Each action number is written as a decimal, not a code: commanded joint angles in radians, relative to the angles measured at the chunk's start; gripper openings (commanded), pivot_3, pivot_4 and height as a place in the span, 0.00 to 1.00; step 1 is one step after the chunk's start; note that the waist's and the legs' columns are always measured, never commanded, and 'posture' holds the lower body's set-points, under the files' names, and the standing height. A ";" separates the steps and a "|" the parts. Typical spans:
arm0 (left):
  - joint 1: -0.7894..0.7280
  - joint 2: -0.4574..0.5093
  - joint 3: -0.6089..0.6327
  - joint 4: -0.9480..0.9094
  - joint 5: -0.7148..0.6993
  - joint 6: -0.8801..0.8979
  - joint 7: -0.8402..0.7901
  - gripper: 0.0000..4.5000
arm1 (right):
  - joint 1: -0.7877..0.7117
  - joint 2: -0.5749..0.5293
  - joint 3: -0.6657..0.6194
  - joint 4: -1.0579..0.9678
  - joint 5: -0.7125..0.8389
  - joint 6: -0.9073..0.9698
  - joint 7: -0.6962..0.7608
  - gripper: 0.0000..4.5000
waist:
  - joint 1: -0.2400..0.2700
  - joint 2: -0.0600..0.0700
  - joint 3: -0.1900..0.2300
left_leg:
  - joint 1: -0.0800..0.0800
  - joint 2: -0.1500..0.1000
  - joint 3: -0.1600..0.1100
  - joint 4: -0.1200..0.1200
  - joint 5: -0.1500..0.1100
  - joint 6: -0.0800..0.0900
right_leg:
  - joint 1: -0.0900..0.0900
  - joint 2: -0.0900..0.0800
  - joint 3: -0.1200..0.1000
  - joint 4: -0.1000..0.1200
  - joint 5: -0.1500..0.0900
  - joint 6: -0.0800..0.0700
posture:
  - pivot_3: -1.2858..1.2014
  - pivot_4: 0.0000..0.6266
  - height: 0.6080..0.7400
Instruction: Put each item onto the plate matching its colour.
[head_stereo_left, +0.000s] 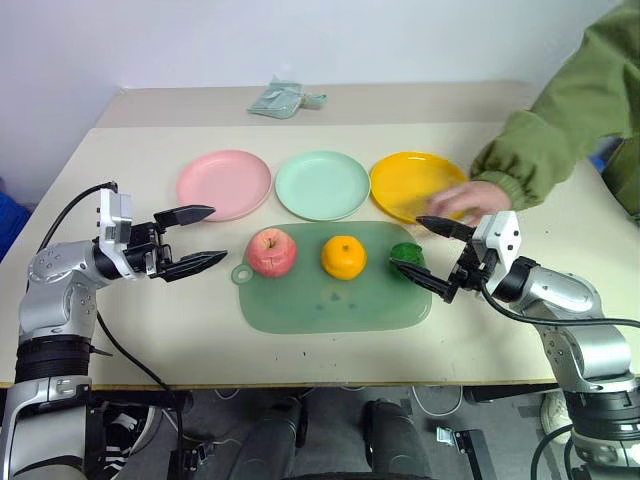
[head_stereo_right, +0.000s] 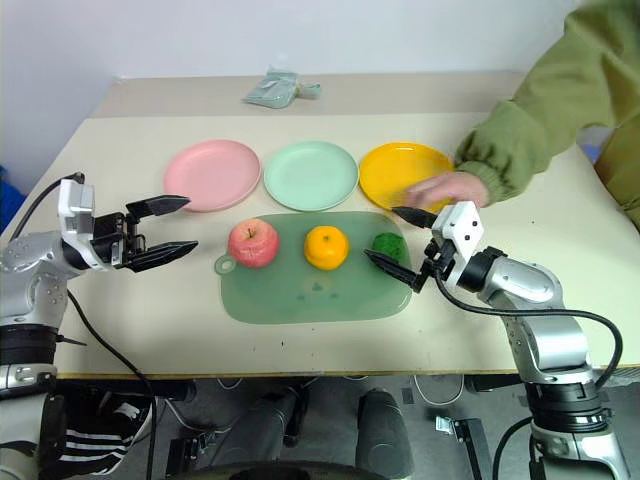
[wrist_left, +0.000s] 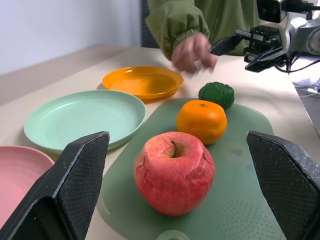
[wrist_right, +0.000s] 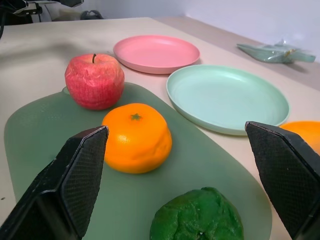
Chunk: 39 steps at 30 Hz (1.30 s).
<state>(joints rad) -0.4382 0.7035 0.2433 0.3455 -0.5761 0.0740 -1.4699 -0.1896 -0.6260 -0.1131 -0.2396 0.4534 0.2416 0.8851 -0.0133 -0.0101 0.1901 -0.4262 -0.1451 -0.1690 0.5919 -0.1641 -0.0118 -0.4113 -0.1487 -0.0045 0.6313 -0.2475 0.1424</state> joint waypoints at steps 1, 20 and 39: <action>0.001 0.017 0.020 -0.003 0.002 -0.021 -0.007 1.00 | -0.024 0.006 0.006 -0.009 -0.005 -0.025 0.005 1.00 | -0.001 0.000 0.000 | 0.000 0.000 0.000 0.000 0.000 0.000 | 0.000 0.000 0.000 0.000 0.000 0.000 | 0.52 0.24 1.00; 0.033 0.013 0.024 -0.010 0.004 -0.030 0.037 1.00 | -0.072 -0.015 -0.003 -0.006 0.054 0.009 0.070 1.00 | -0.001 0.000 0.000 | 0.000 0.000 0.000 0.000 0.000 0.000 | 0.000 0.000 0.000 0.000 0.000 0.000 | 0.52 0.24 1.00; -0.101 -0.207 -0.147 0.109 0.195 -0.215 0.175 1.00 | -0.074 -0.095 -0.001 -0.101 0.100 0.139 0.116 1.00 | 0.003 -0.001 0.000 | 0.000 0.000 0.001 0.001 0.001 0.001 | 0.000 0.000 0.000 -0.001 0.001 0.001 | 0.52 0.24 1.00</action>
<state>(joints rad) -0.5112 0.4896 0.0933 0.4588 -0.3984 -0.1069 -1.3107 -0.2674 -0.7025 -0.0880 -0.2813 0.5168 0.3626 0.9861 -0.0106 -0.0110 0.1903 -0.4266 -0.1450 -0.1681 0.5930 -0.1635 -0.0104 -0.4110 -0.1490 -0.0045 0.6307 -0.2456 0.1454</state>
